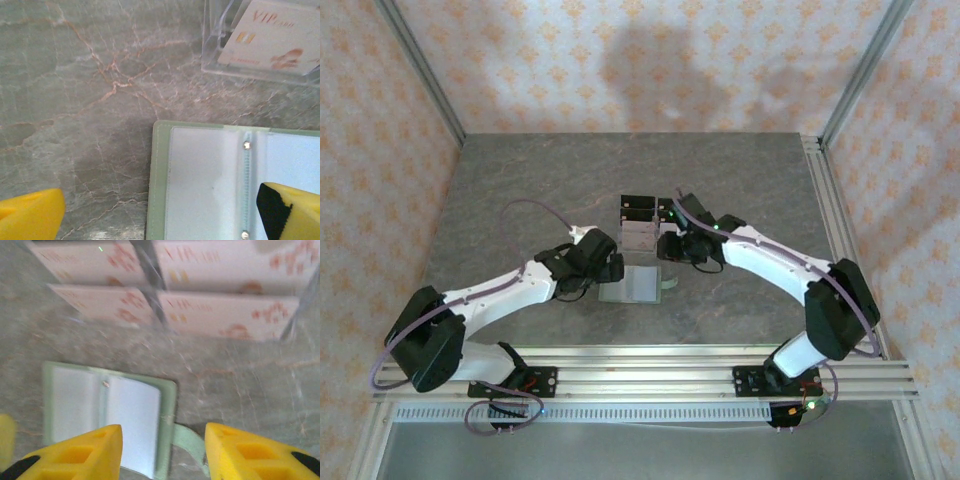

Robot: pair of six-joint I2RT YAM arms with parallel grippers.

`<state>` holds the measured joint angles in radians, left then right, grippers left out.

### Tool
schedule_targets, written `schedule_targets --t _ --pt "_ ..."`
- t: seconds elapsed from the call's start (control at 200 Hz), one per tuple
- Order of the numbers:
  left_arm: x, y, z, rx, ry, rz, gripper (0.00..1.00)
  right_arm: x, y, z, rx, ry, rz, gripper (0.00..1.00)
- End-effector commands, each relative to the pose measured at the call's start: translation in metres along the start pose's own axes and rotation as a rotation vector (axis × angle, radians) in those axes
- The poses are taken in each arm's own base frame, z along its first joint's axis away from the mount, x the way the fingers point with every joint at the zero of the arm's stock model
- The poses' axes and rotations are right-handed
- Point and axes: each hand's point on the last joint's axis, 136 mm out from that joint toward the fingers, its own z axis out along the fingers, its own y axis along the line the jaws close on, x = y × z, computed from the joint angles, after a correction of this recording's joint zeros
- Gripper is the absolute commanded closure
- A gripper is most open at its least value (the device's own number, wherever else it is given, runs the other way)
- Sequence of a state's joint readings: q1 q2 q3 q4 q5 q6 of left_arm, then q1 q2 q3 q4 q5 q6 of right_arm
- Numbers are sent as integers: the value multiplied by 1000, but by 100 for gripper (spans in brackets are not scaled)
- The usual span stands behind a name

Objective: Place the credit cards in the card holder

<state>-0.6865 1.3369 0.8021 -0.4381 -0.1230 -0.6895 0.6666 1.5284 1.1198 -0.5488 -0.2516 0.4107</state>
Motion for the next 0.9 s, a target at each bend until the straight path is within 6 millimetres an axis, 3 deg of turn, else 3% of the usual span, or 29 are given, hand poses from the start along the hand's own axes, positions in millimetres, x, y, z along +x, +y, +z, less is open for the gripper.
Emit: schedule_targets --t 0.0,0.165,0.355,0.585,0.896 --pt "-16 20 -14 -100 -58 -20 0 -17 -3 -13 80 2 -195 50" --pt "-24 29 -14 -105 -66 -35 0 -30 -3 -6 127 19 -461 49" --pt "-25 40 -13 -127 -73 -47 0 -28 -25 19 252 135 -655 53" --pt "-18 55 -8 -143 -57 -87 0 -37 -32 43 312 172 -714 56" --pt "-9 60 -4 -144 -38 -103 0 -46 -39 46 375 147 -734 58"
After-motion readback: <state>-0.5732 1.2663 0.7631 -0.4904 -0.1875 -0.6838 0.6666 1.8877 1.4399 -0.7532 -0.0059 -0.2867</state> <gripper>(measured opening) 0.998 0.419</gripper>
